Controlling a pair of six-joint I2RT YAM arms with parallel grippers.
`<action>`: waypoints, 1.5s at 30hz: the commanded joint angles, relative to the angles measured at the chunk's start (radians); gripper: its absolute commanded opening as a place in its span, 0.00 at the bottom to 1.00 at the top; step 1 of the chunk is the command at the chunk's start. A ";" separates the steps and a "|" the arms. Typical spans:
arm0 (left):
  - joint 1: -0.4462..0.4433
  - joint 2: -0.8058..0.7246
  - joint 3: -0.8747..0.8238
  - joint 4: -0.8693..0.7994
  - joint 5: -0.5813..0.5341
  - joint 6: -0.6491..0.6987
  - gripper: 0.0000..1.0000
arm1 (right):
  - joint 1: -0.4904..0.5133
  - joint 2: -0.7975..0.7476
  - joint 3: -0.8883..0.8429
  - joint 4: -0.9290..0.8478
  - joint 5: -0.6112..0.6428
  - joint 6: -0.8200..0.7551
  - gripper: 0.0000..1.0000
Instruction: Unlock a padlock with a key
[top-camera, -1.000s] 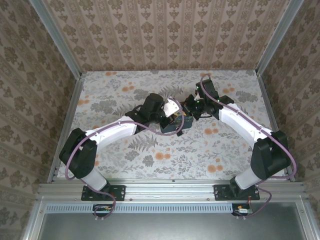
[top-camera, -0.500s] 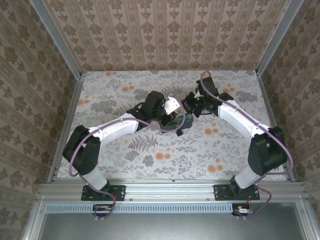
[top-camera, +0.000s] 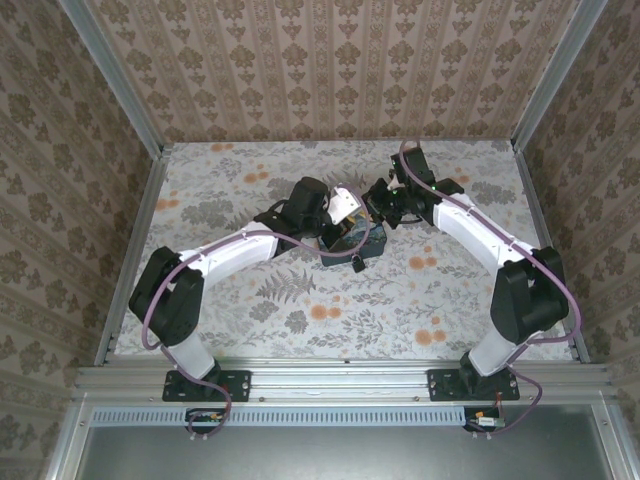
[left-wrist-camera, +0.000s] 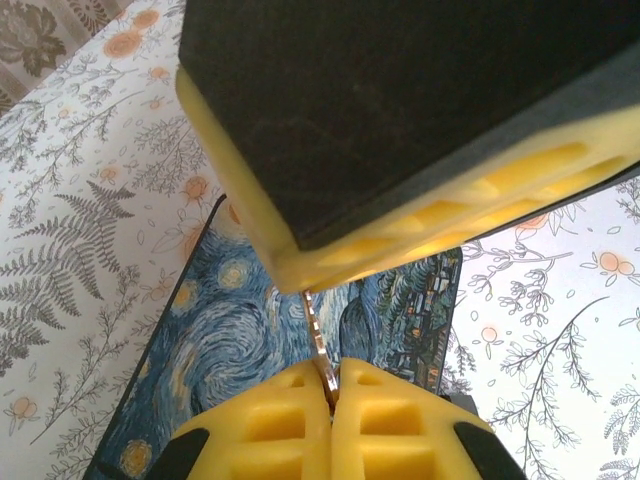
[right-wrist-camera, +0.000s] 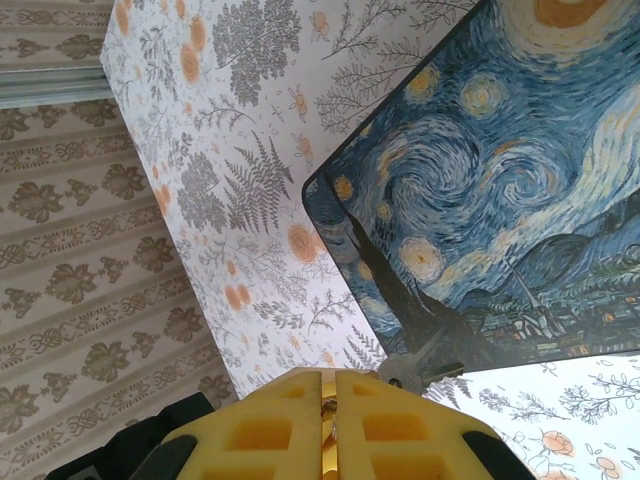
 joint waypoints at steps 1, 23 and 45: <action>-0.004 0.003 0.027 0.016 0.035 -0.046 0.00 | 0.029 0.010 0.017 -0.006 -0.048 -0.044 0.11; -0.025 0.040 0.034 0.041 0.044 -0.075 0.00 | 0.027 -0.020 -0.034 -0.012 -0.058 -0.068 0.11; -0.009 0.017 -0.009 0.091 0.083 -0.108 0.00 | -0.002 -0.064 -0.015 -0.040 -0.043 -0.096 0.39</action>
